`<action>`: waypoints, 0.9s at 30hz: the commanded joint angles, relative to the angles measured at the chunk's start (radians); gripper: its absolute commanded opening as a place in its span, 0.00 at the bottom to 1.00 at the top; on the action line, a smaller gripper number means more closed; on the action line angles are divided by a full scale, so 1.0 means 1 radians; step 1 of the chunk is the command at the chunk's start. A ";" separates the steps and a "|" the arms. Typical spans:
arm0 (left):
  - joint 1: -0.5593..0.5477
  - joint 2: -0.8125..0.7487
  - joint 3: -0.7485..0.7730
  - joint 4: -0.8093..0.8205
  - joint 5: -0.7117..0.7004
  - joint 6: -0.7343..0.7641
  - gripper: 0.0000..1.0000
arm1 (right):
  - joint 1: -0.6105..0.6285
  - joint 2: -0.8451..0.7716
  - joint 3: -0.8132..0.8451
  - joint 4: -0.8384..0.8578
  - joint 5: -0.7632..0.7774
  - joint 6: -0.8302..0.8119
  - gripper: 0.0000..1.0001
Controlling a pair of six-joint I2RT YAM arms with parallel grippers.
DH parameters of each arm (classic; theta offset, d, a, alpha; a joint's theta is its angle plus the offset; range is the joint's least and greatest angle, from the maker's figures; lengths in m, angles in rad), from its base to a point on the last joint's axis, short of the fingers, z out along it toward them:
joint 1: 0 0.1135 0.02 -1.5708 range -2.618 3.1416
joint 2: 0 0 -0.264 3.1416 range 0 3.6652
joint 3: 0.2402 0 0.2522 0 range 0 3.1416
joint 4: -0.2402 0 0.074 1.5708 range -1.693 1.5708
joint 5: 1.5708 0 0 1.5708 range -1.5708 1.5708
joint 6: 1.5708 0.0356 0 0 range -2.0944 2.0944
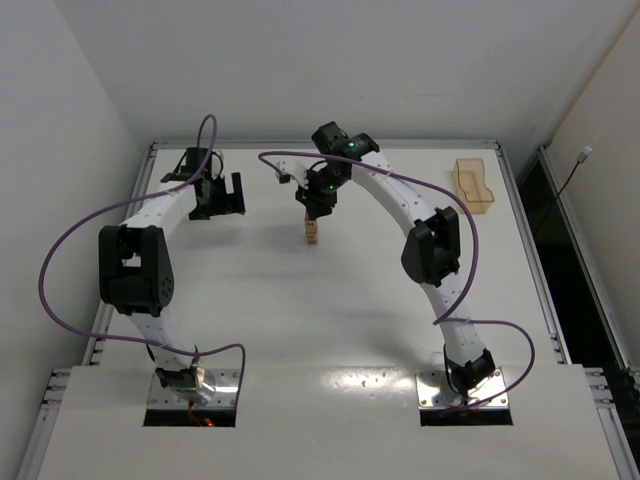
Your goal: Build the wood block tower
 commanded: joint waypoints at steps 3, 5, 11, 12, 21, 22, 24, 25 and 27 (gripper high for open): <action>0.008 -0.015 0.032 0.016 0.010 -0.010 1.00 | 0.007 0.003 0.044 0.040 0.000 0.008 0.02; 0.008 -0.015 0.032 0.016 0.010 -0.010 1.00 | 0.007 0.003 0.044 0.040 0.000 0.008 0.04; 0.008 -0.005 0.032 0.016 0.010 -0.010 1.00 | 0.007 0.012 0.044 0.040 0.000 0.019 0.30; 0.008 -0.005 0.032 0.016 0.010 -0.010 1.00 | 0.007 0.012 0.044 0.040 0.000 0.019 0.33; 0.008 -0.005 0.032 0.016 0.010 -0.010 1.00 | 0.007 -0.006 0.044 0.031 -0.018 0.019 0.58; 0.008 -0.005 0.032 0.016 0.010 -0.010 1.00 | 0.007 -0.015 0.044 0.031 -0.018 0.019 0.62; 0.008 -0.005 0.032 0.016 0.010 -0.010 1.00 | 0.007 -0.027 0.044 0.031 -0.027 0.019 0.72; 0.008 -0.005 0.032 0.016 0.010 -0.010 1.00 | 0.007 -0.028 0.044 0.031 -0.039 0.019 0.75; 0.008 -0.005 0.032 0.016 0.010 -0.010 1.00 | 0.007 -0.041 0.044 0.031 -0.050 0.019 0.85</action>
